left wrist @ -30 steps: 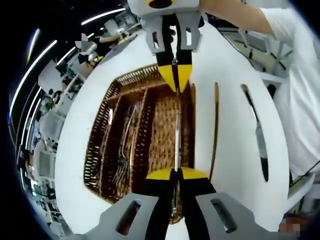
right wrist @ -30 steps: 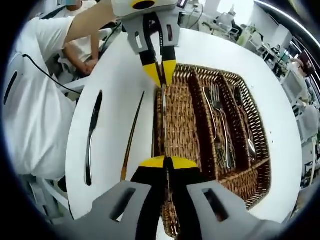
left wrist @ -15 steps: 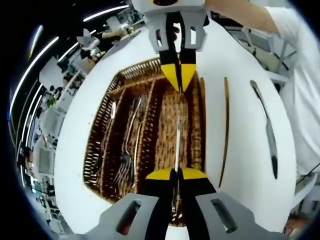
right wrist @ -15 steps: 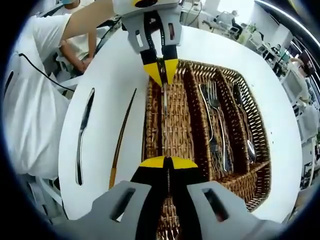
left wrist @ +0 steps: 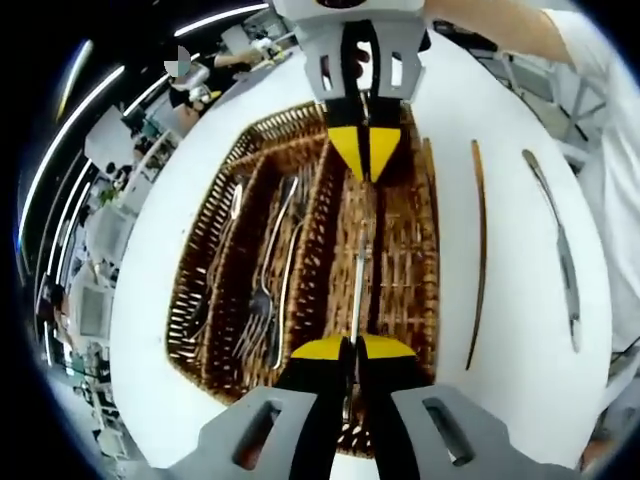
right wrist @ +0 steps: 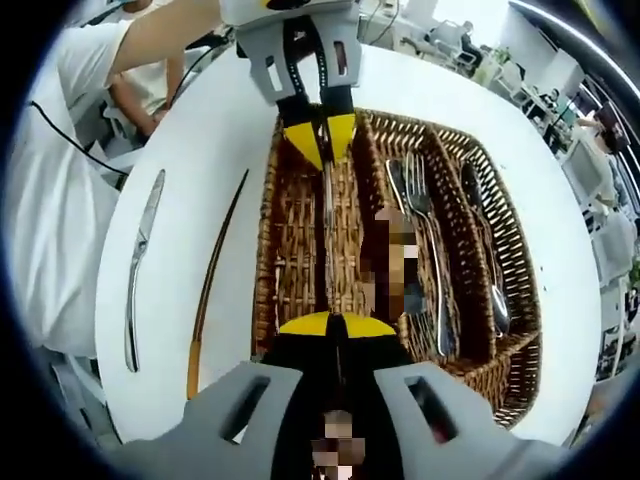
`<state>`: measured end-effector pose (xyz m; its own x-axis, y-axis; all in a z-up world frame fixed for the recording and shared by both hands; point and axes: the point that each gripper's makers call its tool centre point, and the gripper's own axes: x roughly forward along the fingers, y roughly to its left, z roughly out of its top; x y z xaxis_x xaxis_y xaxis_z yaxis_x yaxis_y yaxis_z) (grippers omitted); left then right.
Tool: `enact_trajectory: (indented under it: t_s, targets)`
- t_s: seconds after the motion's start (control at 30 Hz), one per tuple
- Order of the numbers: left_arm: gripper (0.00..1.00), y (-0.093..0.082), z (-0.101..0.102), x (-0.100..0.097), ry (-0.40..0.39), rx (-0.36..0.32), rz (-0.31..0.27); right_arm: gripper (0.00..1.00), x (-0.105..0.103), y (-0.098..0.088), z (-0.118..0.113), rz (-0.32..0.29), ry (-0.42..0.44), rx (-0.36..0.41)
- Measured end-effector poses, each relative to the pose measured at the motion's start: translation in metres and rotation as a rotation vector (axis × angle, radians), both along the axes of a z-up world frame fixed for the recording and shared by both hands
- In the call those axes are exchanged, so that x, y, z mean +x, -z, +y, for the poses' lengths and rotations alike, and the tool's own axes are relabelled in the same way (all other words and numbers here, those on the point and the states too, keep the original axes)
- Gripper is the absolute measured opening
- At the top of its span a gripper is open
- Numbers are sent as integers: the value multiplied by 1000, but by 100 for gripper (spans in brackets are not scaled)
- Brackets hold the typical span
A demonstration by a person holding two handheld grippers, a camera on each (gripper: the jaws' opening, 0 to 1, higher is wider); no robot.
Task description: Arrange the knives, forks, and spoons in their matching storage slots by inserting each utensil handle-first until every utensil is classified and aligned in the correct compartment
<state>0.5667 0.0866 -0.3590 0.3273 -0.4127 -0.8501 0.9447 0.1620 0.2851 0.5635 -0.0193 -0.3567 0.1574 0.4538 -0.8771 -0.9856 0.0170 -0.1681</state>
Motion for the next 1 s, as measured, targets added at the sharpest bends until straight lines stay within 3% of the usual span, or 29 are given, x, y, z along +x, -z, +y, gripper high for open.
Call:
enact_trajectory:
  t_s: [0.73,1.0]
  targets:
    - [3,15,7,17,-16,-1,-21,2,17,18,8,-11,15,9]
    - [3,22,10,21,-16,0,-28,2,19,25,11,10,27,17]
